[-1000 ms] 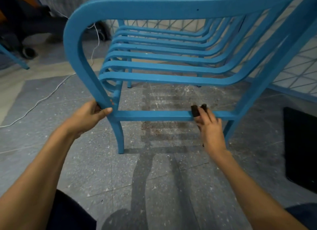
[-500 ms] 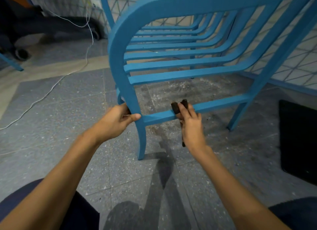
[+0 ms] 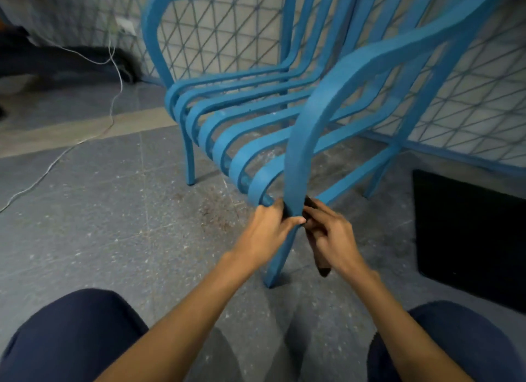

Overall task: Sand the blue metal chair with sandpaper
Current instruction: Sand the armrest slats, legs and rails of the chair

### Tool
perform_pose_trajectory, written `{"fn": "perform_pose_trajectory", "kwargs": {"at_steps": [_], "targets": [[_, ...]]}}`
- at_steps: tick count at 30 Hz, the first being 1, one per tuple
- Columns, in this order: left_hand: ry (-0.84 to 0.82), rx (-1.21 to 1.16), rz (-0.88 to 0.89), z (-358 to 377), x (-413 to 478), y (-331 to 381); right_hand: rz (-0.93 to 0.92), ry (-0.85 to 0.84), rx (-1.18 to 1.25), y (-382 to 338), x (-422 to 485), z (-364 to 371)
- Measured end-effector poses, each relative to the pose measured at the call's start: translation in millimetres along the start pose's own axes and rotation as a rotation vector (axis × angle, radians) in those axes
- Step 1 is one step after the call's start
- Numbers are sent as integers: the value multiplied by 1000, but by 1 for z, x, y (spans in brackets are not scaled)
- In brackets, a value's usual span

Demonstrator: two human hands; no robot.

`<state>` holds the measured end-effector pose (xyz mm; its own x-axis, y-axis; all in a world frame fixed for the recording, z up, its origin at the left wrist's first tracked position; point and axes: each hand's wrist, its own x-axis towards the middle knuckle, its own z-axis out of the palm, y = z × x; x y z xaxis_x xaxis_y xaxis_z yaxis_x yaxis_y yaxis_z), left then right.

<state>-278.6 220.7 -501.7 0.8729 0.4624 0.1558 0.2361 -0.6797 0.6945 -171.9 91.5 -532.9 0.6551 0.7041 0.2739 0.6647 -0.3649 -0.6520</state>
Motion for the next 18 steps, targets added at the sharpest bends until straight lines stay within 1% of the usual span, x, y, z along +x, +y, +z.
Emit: {"fn": "perform_pose_trajectory", "kwargs": {"at_steps": [3,5,6,7,8,9,11,12,13,15,18], "targets": [[-74,-19,-85,13,11,27,154,53,66,-4,-10,-25],[-169,14,-63,-2,17,38,227,74,129,-12,-18,-30],[-184,17,-57,-16,20,39,245,79,153,-17,-21,-30],[-157,-21,-86,-34,22,37,255,87,164,-21,-23,-28],[-97,-95,-142,-53,24,31,260,107,163,-24,-23,-25],[6,-186,-213,-73,27,23,267,139,159,-27,-23,-21],[276,-341,-352,-103,43,-9,286,195,139,-32,-23,-16],[379,-365,-410,-115,54,-28,298,221,133,-36,-23,-14],[425,-359,-464,-120,64,-46,311,243,135,-38,-23,-13],[384,-311,-536,-121,81,-71,322,281,157,-44,-25,-9],[292,-421,-575,-105,93,-88,328,316,174,-51,-27,-3]]}}
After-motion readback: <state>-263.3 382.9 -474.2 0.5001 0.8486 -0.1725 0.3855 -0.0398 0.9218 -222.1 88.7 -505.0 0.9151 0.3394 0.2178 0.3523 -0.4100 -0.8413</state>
